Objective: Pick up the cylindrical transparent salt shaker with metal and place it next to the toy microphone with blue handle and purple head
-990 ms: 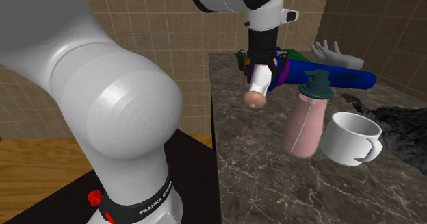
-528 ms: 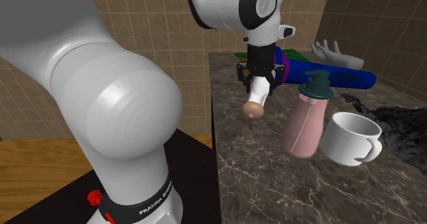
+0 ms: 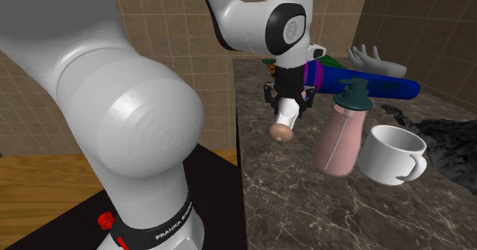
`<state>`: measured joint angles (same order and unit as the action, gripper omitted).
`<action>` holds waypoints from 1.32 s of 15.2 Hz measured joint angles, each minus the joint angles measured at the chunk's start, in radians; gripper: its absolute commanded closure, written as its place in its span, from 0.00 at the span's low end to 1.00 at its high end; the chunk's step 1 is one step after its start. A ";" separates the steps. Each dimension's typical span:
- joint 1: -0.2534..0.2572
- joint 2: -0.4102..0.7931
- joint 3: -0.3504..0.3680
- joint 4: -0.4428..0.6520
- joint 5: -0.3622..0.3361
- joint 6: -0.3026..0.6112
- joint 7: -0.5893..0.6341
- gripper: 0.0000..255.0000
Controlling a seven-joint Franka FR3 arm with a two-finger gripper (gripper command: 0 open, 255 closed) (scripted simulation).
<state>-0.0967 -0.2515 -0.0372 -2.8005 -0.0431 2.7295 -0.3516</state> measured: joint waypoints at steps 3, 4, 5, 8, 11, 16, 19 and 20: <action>-0.001 0.048 -0.002 -0.007 -0.001 0.052 -0.001 1.00; -0.001 0.054 -0.001 -0.008 -0.001 0.058 0.000 1.00; -0.001 0.057 -0.002 -0.009 -0.001 0.061 0.000 1.00; -0.001 0.058 -0.001 -0.011 -0.001 0.063 0.001 1.00; -0.001 0.058 -0.001 -0.011 -0.001 0.063 0.001 0.00; -0.001 0.058 -0.001 -0.011 -0.001 0.063 0.001 0.00; -0.003 -0.038 -0.003 -0.011 -0.001 -0.032 -0.005 0.00; -0.001 -0.066 -0.002 -0.005 0.000 -0.065 -0.003 0.00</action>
<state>-0.0981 -0.3178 -0.0388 -2.8055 -0.0427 2.6640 -0.3551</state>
